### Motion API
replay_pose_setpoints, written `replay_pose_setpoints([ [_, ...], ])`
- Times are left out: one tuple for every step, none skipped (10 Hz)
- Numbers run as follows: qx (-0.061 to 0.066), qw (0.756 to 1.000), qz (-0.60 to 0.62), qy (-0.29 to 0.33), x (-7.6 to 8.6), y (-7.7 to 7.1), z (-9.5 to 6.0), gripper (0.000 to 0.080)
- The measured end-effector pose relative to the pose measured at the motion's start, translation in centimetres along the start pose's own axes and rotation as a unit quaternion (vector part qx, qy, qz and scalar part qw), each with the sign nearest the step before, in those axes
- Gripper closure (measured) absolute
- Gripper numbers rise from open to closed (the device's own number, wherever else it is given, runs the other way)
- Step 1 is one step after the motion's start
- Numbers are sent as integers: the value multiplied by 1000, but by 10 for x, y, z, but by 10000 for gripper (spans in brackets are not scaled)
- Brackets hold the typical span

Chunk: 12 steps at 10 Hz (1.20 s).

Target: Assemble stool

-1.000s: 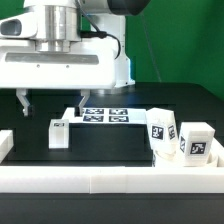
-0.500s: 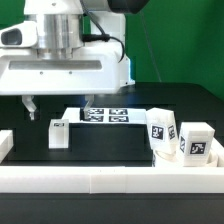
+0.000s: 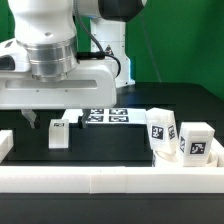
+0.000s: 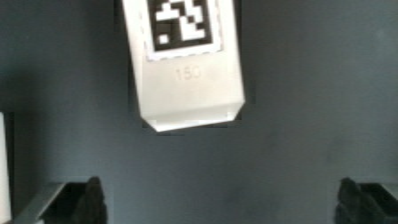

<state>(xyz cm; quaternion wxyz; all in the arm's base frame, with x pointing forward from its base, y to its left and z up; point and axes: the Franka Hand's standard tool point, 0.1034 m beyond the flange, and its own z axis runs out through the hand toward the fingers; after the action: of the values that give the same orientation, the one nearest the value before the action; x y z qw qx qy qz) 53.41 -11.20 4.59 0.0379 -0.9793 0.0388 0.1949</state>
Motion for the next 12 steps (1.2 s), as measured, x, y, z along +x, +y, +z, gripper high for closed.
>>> replay_pose_setpoints([
  [6,1000,-1,-29,0,-1,2,150],
  [8,999,0,-51,-1,-1,4,150],
  [-7,996,5,-88,-5,6,9,150],
  [-25,994,0,-111,-4,12,12,150],
  [-25,991,1,-131,-6,13,14,150],
  [-25,991,1,-135,-6,13,16,150],
  [-26,991,1,-132,-5,13,15,150],
  [-26,991,1,-133,-5,14,16,150],
  [-29,989,22,-141,-8,15,19,150],
  [-31,987,44,-154,-11,21,23,150],
  [-30,986,50,-157,-12,23,24,150],
  [-30,985,50,-160,-13,23,24,150],
])
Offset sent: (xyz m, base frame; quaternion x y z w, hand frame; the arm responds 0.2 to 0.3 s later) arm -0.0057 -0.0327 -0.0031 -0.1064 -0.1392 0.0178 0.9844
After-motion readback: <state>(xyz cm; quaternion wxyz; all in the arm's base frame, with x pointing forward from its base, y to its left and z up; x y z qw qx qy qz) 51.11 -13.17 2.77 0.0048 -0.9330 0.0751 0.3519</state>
